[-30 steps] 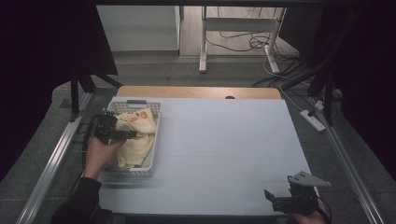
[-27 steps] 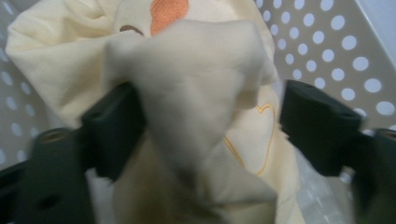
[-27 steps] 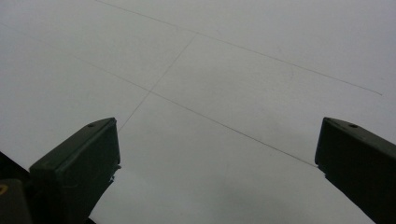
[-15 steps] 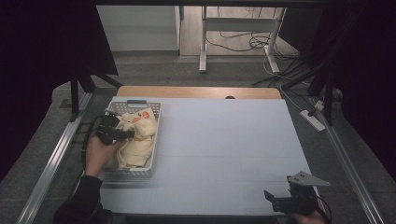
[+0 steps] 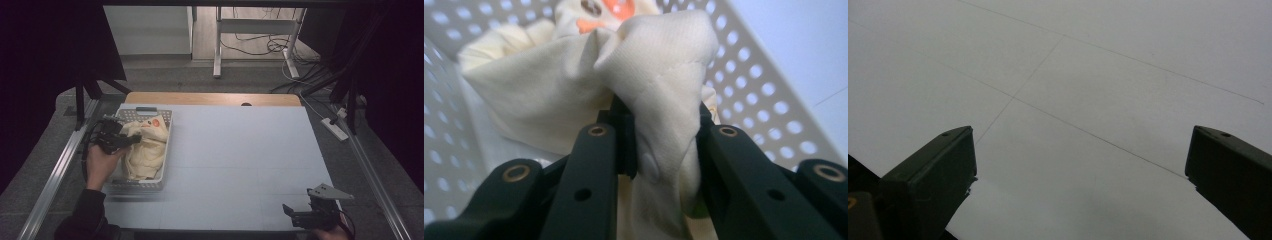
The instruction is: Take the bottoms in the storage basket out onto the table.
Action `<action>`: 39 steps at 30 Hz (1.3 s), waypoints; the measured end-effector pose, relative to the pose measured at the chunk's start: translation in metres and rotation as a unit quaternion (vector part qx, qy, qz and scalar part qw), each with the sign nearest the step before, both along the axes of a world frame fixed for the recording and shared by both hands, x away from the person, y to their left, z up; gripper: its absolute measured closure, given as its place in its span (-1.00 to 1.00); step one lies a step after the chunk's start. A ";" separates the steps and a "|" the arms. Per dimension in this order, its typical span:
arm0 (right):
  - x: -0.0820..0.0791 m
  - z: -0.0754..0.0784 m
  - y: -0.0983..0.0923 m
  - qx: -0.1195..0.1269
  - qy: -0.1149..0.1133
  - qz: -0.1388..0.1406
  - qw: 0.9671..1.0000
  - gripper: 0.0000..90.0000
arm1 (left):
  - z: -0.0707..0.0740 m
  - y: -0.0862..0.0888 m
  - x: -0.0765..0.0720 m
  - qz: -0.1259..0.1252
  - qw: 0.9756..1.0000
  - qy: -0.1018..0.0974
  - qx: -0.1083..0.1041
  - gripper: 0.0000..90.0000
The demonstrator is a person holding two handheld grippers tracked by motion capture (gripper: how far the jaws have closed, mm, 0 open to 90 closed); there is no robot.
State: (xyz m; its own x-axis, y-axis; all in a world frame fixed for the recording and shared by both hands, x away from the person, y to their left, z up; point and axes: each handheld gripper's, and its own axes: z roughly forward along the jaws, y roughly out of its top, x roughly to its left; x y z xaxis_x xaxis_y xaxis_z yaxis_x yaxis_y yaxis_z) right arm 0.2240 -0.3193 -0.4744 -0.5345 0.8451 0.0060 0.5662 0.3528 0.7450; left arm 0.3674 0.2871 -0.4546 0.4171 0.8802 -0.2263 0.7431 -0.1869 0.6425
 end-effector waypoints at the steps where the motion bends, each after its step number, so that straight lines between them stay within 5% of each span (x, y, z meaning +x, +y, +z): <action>1: 0.000 0.000 0.000 -0.001 0.000 0.000 1.000 -0.99 | 0.004 0.001 -0.002 0.002 1.000 -0.008 -0.005 0.66; 13: 0.001 0.000 -0.002 0.006 0.002 -0.007 1.000 -0.99 | 0.028 -0.002 -0.010 0.003 0.999 -0.047 0.007 0.66; 20: 0.001 0.000 -0.001 0.002 0.004 -0.007 1.000 -0.99 | 0.043 -0.002 -0.008 -0.003 0.998 -0.054 0.009 0.67; 23: 0.001 0.000 -0.001 0.002 0.003 -0.013 1.000 -0.99 | 0.053 -0.003 -0.007 -0.010 0.998 -0.057 0.027 0.68; 30: 0.001 0.000 -0.001 0.003 0.003 -0.016 1.000 -0.99 | 0.069 0.004 -0.010 -0.016 0.998 -0.066 0.006 0.68; 39: 0.001 0.000 -0.001 0.003 0.003 -0.014 1.000 -0.99 | 0.086 0.007 -0.013 -0.017 0.997 -0.072 0.020 0.68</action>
State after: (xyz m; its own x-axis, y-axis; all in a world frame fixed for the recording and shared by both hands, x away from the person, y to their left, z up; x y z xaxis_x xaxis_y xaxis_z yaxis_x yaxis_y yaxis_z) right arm 0.2252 -0.3204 -0.4747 -0.5103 0.8599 0.0140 0.5802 0.3322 0.7437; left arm 0.3540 0.2942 -0.3684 0.4716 0.8727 -0.1263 0.6369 -0.2381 0.7333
